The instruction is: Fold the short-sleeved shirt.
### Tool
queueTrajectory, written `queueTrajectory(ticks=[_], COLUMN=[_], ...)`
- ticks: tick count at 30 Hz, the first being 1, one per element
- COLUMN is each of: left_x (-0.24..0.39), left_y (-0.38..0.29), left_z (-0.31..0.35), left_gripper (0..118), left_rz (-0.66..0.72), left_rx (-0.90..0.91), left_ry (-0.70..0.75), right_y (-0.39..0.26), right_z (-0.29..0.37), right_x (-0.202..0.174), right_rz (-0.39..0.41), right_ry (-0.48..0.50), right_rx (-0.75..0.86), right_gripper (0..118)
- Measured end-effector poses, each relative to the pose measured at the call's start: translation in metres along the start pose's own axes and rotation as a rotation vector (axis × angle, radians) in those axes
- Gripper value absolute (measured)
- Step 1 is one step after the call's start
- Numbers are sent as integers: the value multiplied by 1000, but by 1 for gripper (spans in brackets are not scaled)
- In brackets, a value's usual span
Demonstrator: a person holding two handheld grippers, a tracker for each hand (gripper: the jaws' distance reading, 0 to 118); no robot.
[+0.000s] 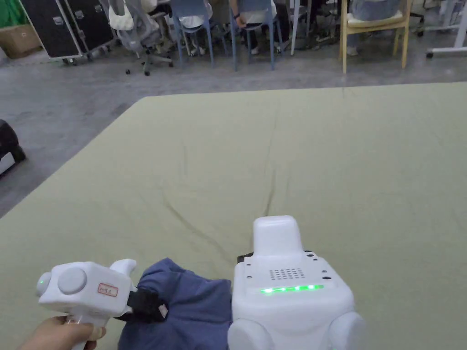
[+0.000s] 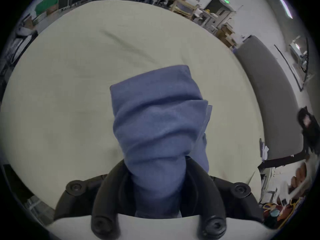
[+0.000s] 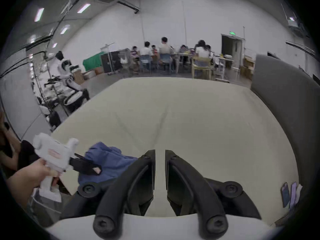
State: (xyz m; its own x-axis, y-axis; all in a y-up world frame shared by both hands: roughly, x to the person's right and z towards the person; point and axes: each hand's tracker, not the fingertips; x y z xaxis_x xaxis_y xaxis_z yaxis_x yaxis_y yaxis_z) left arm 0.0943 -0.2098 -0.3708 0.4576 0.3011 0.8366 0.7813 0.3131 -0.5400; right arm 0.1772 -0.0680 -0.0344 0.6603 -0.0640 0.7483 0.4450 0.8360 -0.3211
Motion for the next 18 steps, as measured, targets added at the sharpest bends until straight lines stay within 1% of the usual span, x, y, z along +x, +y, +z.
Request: queueTrajectory(ticks=[1,4,6,8,12,18], left_x=[-14,-50,-71,-90,-116,-113], left_y=[0,0,-1,-4,-12,-19], left_z=[3,12,16,20,23,21], left_gripper=[36,36,36,36,36,36], left_rz=[-2,33,50,90,171,178], left_rx=[-3,-22,-19,-23,-20,-5], left_ry=[32,87,93,121,100,98], right_y=[3,9,11,11,12,13], right_z=[4,19,27,33,42,39], right_x=[-15,-52,-68,-79,-88,-87], right_rz=[10,57,68,67,91,83], right_ry=[9,75,126,155,176,187], right_rx=[15,53,51,53,72,64], right_gripper=[16,18,19,19,20,21])
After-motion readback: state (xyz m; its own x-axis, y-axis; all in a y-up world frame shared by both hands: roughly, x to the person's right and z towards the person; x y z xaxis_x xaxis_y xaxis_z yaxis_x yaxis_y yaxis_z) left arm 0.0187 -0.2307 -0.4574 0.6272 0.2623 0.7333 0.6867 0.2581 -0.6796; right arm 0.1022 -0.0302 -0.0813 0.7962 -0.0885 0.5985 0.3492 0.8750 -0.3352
